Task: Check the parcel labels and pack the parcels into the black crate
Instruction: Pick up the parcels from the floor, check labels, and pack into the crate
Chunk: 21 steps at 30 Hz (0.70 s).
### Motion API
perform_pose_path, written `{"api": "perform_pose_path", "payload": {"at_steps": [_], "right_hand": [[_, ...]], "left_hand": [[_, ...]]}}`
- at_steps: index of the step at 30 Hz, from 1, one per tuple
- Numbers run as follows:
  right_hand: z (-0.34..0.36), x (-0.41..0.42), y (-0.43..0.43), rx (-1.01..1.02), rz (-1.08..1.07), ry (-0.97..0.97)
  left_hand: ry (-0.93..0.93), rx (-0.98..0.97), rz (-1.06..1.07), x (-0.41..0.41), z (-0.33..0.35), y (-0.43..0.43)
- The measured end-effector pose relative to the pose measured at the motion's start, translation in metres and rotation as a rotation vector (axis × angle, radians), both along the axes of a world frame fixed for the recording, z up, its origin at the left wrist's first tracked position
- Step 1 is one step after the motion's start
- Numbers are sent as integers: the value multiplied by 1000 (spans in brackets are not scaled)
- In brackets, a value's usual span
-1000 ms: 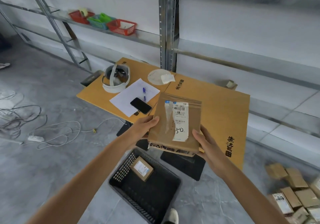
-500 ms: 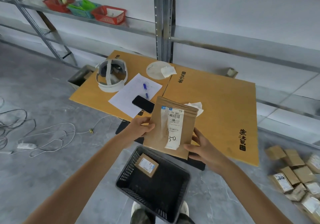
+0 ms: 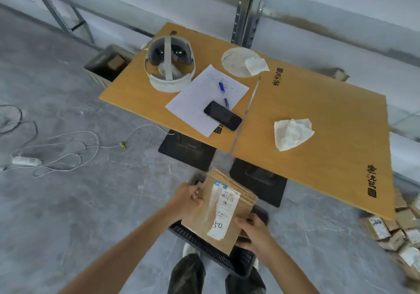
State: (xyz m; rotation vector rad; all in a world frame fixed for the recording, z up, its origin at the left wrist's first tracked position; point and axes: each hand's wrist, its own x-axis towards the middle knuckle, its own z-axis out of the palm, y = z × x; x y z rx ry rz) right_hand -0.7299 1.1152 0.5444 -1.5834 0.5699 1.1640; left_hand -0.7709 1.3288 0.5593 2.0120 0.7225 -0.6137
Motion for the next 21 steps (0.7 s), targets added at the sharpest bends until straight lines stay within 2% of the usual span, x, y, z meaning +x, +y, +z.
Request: {"api": "perform_pose_path", "payload": {"at_steps": [5, 7, 9, 12, 14, 16, 21], "right_hand": [[-73, -44, 8, -231, -67, 198], [-105, -47, 15, -319, -38, 145], [-140, -41, 22, -311, 30, 73], [-201, -37, 30, -374, 112, 84], [-244, -33, 43, -429, 160, 205], [-284, -31, 57, -400, 120, 310], [-393, -33, 84, -342, 92, 275]], "left_hand": [[78, -113, 103, -44, -91, -20], [139, -145, 119, -59, -133, -23], [185, -167, 112, -67, -179, -19], [201, -129, 71, -66, -244, -6], [211, -80, 74, -62, -285, 0], [217, -30, 99, -54, -325, 7], [326, 78, 33, -40, -426, 15]]}}
